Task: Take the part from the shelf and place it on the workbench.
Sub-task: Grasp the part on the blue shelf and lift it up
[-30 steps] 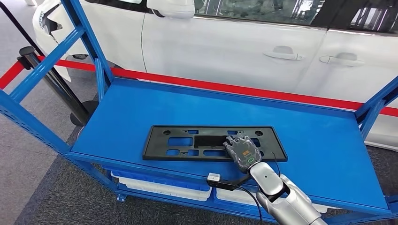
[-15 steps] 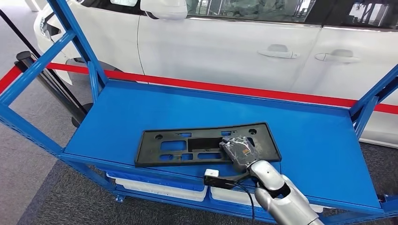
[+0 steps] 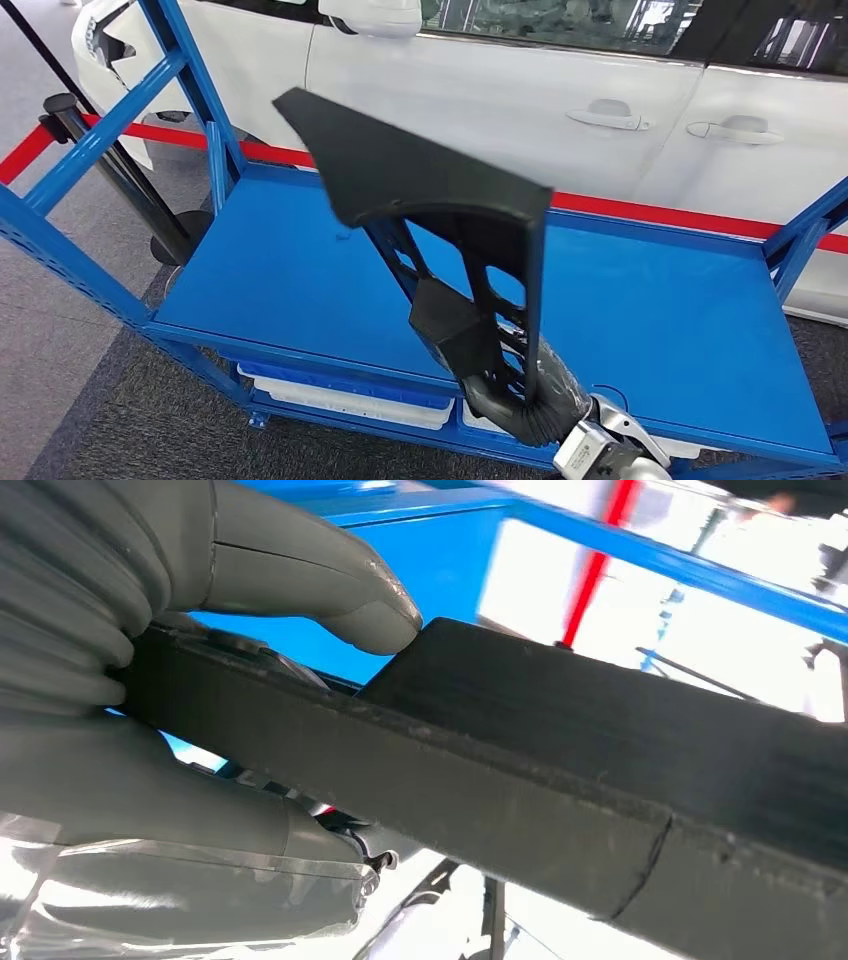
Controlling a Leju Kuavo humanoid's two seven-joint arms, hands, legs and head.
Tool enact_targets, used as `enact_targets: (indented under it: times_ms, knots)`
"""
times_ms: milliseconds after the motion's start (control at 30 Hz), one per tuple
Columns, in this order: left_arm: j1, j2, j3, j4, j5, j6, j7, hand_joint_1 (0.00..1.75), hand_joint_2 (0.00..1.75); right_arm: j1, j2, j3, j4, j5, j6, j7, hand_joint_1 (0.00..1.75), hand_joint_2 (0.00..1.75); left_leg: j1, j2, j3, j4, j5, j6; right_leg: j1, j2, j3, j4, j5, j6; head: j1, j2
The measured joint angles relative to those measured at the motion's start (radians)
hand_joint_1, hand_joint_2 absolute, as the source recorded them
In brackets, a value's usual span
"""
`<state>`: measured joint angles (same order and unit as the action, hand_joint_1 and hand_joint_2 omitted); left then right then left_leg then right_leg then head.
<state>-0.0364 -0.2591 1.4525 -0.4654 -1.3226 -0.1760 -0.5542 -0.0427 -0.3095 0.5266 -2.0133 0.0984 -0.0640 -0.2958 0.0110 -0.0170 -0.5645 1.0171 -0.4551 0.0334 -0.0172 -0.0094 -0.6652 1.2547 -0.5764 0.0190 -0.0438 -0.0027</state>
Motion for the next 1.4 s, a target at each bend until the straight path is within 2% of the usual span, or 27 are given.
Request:
enact_targets:
  times_ms: [67,133,233,300,400,433,467,500,567,600,667,733,767,800,833,900,933,967,1000,1067,1133,1167,1233,1267,1300,1333,1400]
  knots:
    - [0.000,-0.004,0.000,0.000,0.000,0.002,-0.004,0.00,0.00,0.018,0.013,-0.013,-0.024,-0.018,-0.003,-0.009,1.75,1.75,-0.002,0.000,0.005,0.001,-0.004,-0.005,0.003,-0.003,0.059,-0.136,0.072,-0.009,0.000,0.000]
    - [-0.001,-0.007,0.000,0.000,0.000,0.005,-0.010,0.00,0.00,0.034,0.017,-0.023,-0.042,-0.034,-0.008,-0.016,1.75,1.75,-0.006,0.001,0.005,0.003,-0.008,-0.013,0.008,-0.005,0.095,-0.225,0.101,-0.017,0.000,0.000]
    - [-0.001,-0.010,0.003,0.000,0.003,0.014,-0.014,0.00,0.00,0.073,0.017,-0.037,-0.058,-0.038,-0.022,-0.011,1.75,1.75,-0.006,0.005,0.006,0.001,-0.012,-0.030,0.009,-0.001,0.100,-0.244,0.102,-0.028,0.000,0.000]
    - [-0.002,-0.011,0.008,0.000,0.006,0.018,-0.014,0.00,0.00,0.097,0.016,-0.043,-0.065,-0.021,-0.036,-0.001,1.75,1.75,-0.005,0.008,-0.007,0.037,-0.042,-0.042,0.004,-0.001,0.103,-0.252,0.106,-0.039,0.000,0.000]
    - [-0.003,-0.014,0.015,0.000,0.011,0.018,-0.011,0.00,0.00,0.135,0.014,-0.048,-0.071,0.012,-0.048,0.009,1.75,1.75,-0.002,0.009,-0.083,0.211,-0.135,-0.052,0.004,-0.001,0.104,-0.253,0.106,-0.048,0.000,0.000]
    - [-0.003,-0.015,0.016,0.000,0.013,0.018,-0.010,0.00,0.00,0.148,0.014,-0.049,-0.071,0.022,-0.049,0.010,1.75,1.75,-0.002,0.009,-0.105,0.259,-0.149,-0.054,0.005,-0.001,0.105,-0.253,0.105,-0.049,0.000,0.000]
    - [-0.002,-0.016,0.017,0.000,0.014,0.018,-0.009,0.00,0.00,0.161,0.014,-0.049,-0.071,0.031,-0.050,0.008,1.75,1.75,-0.002,0.009,-0.111,0.273,-0.144,-0.055,0.005,0.000,0.105,-0.251,0.105,-0.049,0.000,0.000]
    - [-0.002,-0.017,0.017,0.000,0.014,0.018,-0.009,0.00,0.00,0.172,0.014,-0.049,-0.071,0.041,-0.051,0.006,1.75,1.75,-0.002,0.009,-0.100,0.250,-0.120,-0.054,0.006,0.002,0.106,-0.249,0.104,-0.049,0.000,0.000]
    - [-0.003,-0.018,0.017,0.000,0.016,0.017,-0.013,0.00,0.00,0.190,0.014,-0.049,-0.071,0.069,-0.060,-0.005,1.75,1.75,-0.003,0.008,-0.038,0.121,-0.053,-0.047,0.006,0.006,0.106,-0.244,0.102,-0.046,0.000,0.000]
    - [-0.004,-0.019,0.017,-0.001,0.017,0.015,-0.015,0.00,0.00,0.200,0.014,-0.049,-0.071,0.089,-0.068,-0.013,1.75,1.75,-0.004,0.007,-0.011,0.062,-0.031,-0.042,0.008,0.009,0.104,-0.239,0.101,-0.043,0.000,0.000]
    - [-0.004,-0.022,0.017,-0.003,0.018,0.014,-0.016,0.00,0.00,0.226,0.014,-0.050,-0.071,0.131,-0.082,-0.031,1.75,1.75,-0.008,0.005,0.012,0.010,-0.019,-0.033,0.010,0.011,0.099,-0.235,0.102,-0.035,0.000,0.000]
    - [-0.003,-0.026,0.017,-0.005,0.017,0.014,-0.014,0.00,0.00,0.253,0.014,-0.051,-0.073,0.151,-0.090,-0.043,1.75,1.75,-0.007,0.007,0.010,0.004,-0.011,-0.023,0.009,0.012,0.097,-0.235,0.104,-0.025,0.000,0.000]
    - [-0.004,-0.028,0.017,-0.007,0.016,0.014,-0.012,0.00,0.00,0.265,0.014,-0.052,-0.074,0.153,-0.094,-0.047,1.75,1.75,-0.005,0.009,0.010,-0.001,-0.006,-0.015,0.008,0.013,0.095,-0.229,0.095,-0.021,0.000,0.000]
    - [-0.004,-0.031,0.017,-0.010,0.016,0.014,-0.010,0.00,0.00,0.275,0.014,-0.054,-0.077,0.156,-0.096,-0.052,1.75,1.75,-0.003,0.012,0.007,-0.007,0.001,-0.007,0.007,0.013,0.088,-0.209,0.073,-0.017,0.000,0.000]
    - [-0.004,-0.034,0.017,-0.013,0.014,0.014,-0.007,0.00,0.00,0.283,0.015,-0.056,-0.079,0.159,-0.099,-0.057,1.75,1.75,0.000,0.015,0.004,-0.011,0.008,0.000,0.006,0.013,0.073,-0.169,0.037,-0.013,0.000,0.000]
    - [-0.004,-0.039,0.017,-0.021,0.012,0.014,-0.001,0.00,0.00,0.295,0.017,-0.058,-0.082,0.168,-0.100,-0.065,1.75,1.75,-0.001,0.020,-0.010,-0.011,0.017,0.006,0.001,0.013,0.034,-0.054,-0.045,-0.007,0.000,0.000]
    - [-0.004,-0.042,0.017,-0.024,0.011,0.014,0.001,0.00,0.00,0.299,0.017,-0.059,-0.082,0.173,-0.100,-0.067,1.75,1.75,-0.001,0.022,-0.018,-0.010,0.022,0.005,-0.002,0.013,0.022,-0.006,-0.070,-0.004,0.000,0.000]
    - [-0.004,-0.044,0.017,-0.027,0.010,0.013,0.003,0.00,0.00,0.303,0.017,-0.059,-0.082,0.179,-0.099,-0.068,1.75,1.75,-0.001,0.023,-0.026,-0.009,0.027,0.004,-0.005,0.012,0.024,0.013,-0.075,-0.001,0.000,0.000]
    - [-0.004,-0.045,0.017,-0.029,0.007,0.012,0.005,0.00,0.00,0.306,0.017,-0.059,-0.083,0.186,-0.099,-0.068,1.75,1.75,-0.001,0.024,-0.035,-0.006,0.032,0.001,-0.008,0.011,0.044,-0.002,-0.061,0.001,0.000,0.000]
    - [-0.005,-0.050,0.017,-0.033,0.003,0.009,0.009,0.00,0.00,0.307,0.017,-0.059,-0.086,0.203,-0.099,-0.070,1.75,1.75,0.000,0.025,-0.052,0.002,0.042,-0.006,-0.014,0.009,0.130,-0.123,-0.009,0.003,0.000,0.000]
    - [-0.005,-0.054,0.017,-0.037,0.000,0.005,0.013,0.00,0.00,0.308,0.017,-0.059,-0.089,0.220,-0.099,-0.072,1.75,1.75,-0.001,0.024,-0.062,0.008,0.051,-0.018,-0.011,0.009,0.198,-0.232,0.019,0.001,0.000,0.000]
    - [-0.005,-0.055,0.017,-0.039,-0.001,0.003,0.015,0.00,0.00,0.309,0.017,-0.058,-0.090,0.226,-0.099,-0.074,1.75,1.75,-0.002,0.024,-0.064,0.009,0.057,-0.025,-0.008,0.010,0.209,-0.254,0.021,-0.001,0.000,0.000]
    - [-0.004,-0.056,0.017,-0.043,-0.004,0.001,0.020,0.00,0.00,0.313,0.017,-0.058,-0.090,0.233,-0.099,-0.075,1.75,1.75,-0.001,0.024,-0.065,0.006,0.071,-0.040,-0.004,0.011,0.199,-0.258,0.031,-0.013,0.000,0.000]
    - [-0.003,-0.057,0.017,-0.046,-0.005,0.001,0.023,0.00,0.00,0.315,0.017,-0.058,-0.090,0.234,-0.100,-0.076,1.75,1.75,0.001,0.023,-0.069,0.010,0.067,-0.047,-0.004,0.009,0.192,-0.260,0.039,-0.020,0.000,0.000]
    - [-0.002,-0.057,0.017,-0.048,-0.006,0.000,0.025,0.00,0.00,0.317,0.016,-0.058,-0.090,0.235,-0.100,-0.077,1.75,1.75,0.002,0.022,-0.078,0.025,0.046,-0.052,-0.005,0.008,0.183,-0.261,0.049,-0.029,0.000,0.000]
    - [-0.001,-0.057,0.017,-0.050,-0.007,0.000,0.027,0.00,0.00,0.319,0.016,-0.058,-0.090,0.235,-0.101,-0.077,1.75,1.75,0.003,0.021,-0.090,0.059,0.007,-0.056,-0.006,0.006,0.172,-0.263,0.060,-0.037,0.000,0.000]
    - [0.000,-0.057,0.017,-0.053,-0.008,-0.001,0.030,0.00,0.00,0.324,0.015,-0.058,-0.090,0.235,-0.102,-0.078,1.75,1.75,0.004,0.021,-0.121,0.178,-0.097,-0.062,-0.002,0.005,0.147,-0.262,0.080,-0.046,0.000,0.000]
